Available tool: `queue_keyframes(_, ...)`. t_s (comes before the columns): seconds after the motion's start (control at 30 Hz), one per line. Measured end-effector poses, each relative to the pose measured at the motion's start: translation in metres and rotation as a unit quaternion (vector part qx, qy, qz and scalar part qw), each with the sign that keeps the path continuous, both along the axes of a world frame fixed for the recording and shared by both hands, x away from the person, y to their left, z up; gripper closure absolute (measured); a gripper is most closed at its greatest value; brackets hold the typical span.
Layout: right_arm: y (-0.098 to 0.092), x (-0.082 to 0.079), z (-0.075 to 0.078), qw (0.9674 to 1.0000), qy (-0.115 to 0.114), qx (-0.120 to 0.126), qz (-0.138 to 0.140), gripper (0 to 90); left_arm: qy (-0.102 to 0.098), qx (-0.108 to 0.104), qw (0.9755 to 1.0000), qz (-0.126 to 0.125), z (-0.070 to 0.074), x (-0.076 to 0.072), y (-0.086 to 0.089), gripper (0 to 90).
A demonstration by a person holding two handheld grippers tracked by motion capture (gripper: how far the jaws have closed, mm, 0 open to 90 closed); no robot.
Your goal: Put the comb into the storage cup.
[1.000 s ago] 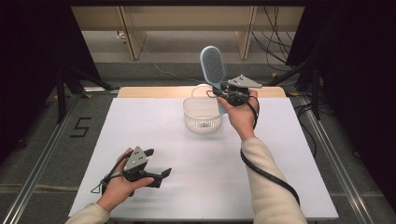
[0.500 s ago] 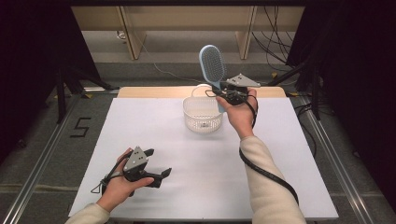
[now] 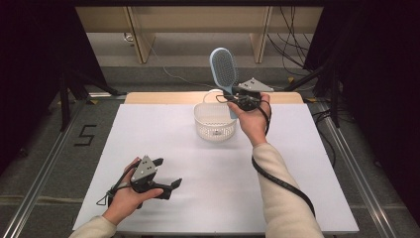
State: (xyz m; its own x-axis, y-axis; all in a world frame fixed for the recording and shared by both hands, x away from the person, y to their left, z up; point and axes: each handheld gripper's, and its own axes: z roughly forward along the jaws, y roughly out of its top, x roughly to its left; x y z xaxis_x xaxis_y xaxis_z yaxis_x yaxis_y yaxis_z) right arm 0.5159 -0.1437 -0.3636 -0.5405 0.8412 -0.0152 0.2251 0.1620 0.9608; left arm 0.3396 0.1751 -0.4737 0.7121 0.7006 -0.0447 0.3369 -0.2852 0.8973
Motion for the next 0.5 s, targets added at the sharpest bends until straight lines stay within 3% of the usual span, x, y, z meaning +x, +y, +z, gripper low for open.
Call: queue_keyframes(0.5, 0.0032, 0.0055, -0.0019, 1.0, 0.001, 0.002, -0.002, 70.4, 0.0, -0.001, 1.0, -0.002, -0.0001, -0.0001, -0.0003, 3.2)
